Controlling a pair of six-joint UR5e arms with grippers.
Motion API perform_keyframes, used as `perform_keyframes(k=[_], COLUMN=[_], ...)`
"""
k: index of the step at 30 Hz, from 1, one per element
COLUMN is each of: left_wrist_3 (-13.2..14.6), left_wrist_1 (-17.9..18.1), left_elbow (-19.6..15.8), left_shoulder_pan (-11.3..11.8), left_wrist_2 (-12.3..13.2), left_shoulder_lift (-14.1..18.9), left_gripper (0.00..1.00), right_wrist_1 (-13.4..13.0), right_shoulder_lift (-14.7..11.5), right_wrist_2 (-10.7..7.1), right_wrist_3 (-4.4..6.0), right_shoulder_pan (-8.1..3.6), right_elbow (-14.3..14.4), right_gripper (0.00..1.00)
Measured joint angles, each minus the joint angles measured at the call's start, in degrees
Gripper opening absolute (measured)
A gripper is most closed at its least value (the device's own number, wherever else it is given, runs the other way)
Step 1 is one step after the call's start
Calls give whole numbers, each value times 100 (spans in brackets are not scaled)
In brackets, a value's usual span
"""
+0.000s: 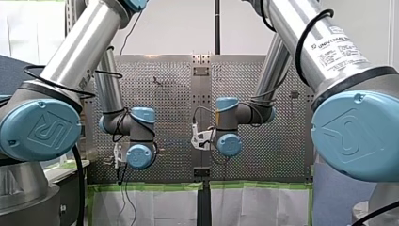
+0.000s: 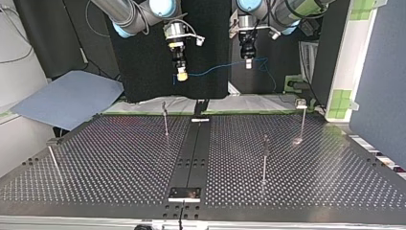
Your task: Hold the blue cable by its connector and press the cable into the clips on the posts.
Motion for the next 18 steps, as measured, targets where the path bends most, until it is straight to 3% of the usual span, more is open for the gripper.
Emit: perform_keyframes(k=[9, 14, 18], left_wrist_3=[0, 0, 0], left_wrist_1=[0, 0, 0], left_elbow=[0, 0, 0], left_shoulder_pan=[1, 0, 1], left_wrist_2=[0, 0, 0], left_shoulder_lift=[-5, -5, -6], left_gripper=[0, 0, 0], right_wrist_1=[18, 233, 426], right_shoulder_lift=[18, 233, 427], right_wrist_2=[19, 196, 244], right_wrist_3=[-20, -127, -146], right_shoulder_pan=[-13, -40, -42], right_elbow=[-18, -78, -85], right_gripper=[0, 0, 0])
